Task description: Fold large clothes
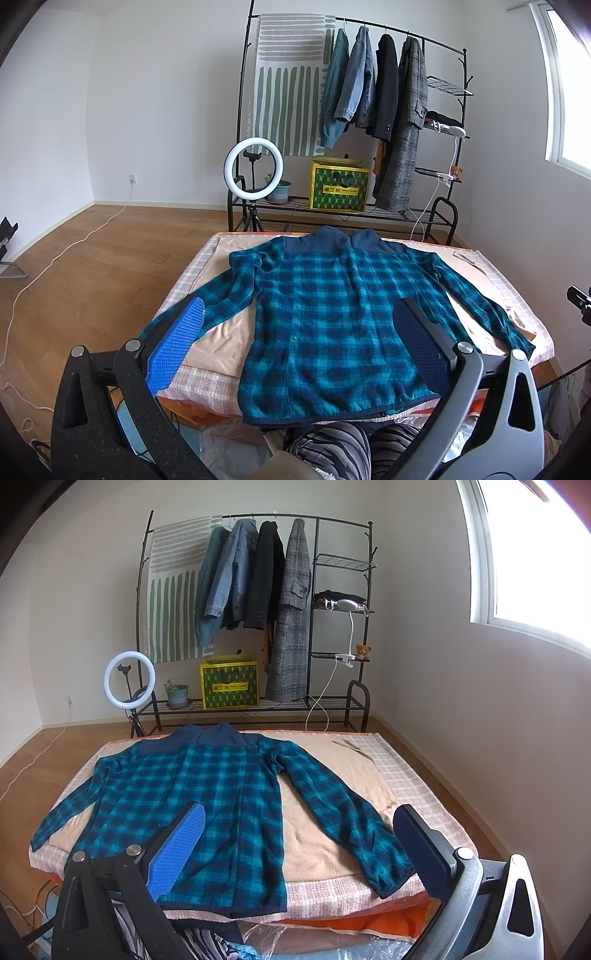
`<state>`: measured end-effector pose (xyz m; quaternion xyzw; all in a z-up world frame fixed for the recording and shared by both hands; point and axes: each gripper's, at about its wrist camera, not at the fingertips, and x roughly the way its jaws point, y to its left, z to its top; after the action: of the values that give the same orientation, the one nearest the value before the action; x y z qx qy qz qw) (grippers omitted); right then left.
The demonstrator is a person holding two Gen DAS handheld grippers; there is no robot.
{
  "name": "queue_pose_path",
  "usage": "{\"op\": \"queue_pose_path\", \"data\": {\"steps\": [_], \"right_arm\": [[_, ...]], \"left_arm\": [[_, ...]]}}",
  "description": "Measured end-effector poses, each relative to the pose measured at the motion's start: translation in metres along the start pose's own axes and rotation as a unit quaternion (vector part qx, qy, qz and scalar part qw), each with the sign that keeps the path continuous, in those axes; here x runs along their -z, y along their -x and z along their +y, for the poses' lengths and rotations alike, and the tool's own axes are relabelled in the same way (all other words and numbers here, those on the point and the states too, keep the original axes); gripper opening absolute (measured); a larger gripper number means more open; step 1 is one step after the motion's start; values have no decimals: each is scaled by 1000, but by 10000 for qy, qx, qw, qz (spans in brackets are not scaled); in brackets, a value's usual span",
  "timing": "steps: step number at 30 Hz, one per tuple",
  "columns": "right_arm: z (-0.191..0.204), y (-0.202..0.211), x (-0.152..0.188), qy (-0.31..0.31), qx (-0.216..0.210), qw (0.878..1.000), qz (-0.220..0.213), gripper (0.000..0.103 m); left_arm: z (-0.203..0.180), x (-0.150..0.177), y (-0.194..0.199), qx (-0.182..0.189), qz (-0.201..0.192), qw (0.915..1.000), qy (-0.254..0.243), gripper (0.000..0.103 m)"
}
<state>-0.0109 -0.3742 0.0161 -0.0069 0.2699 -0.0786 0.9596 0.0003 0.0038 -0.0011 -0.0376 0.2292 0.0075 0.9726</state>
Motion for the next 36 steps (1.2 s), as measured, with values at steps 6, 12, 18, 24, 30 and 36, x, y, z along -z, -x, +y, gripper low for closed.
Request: {"op": "queue_pose_path", "data": {"steps": [6, 12, 18, 24, 30, 36], "right_arm": [[-1, 2, -2, 15, 41, 10000, -42, 103], [-1, 4, -4, 33, 48, 10000, -58, 103], [2, 6, -6, 66, 80, 9999, -53, 103], [1, 6, -7, 49, 92, 9999, -48, 103], [1, 6, -8, 47, 92, 9999, -49, 103], [1, 6, -10, 49, 91, 9999, -52, 103]], "left_arm": [[0, 0, 0, -5, 8, 10000, 10, 103], [1, -1, -1, 4, 17, 10000, 18, 103], [1, -1, -1, 8, 14, 10000, 17, 103], [2, -1, -1, -4, -4, 10000, 20, 103], [5, -1, -2, 1, 0, 10000, 18, 103], [8, 0, 2, -9, 2, 10000, 38, 103]]}}
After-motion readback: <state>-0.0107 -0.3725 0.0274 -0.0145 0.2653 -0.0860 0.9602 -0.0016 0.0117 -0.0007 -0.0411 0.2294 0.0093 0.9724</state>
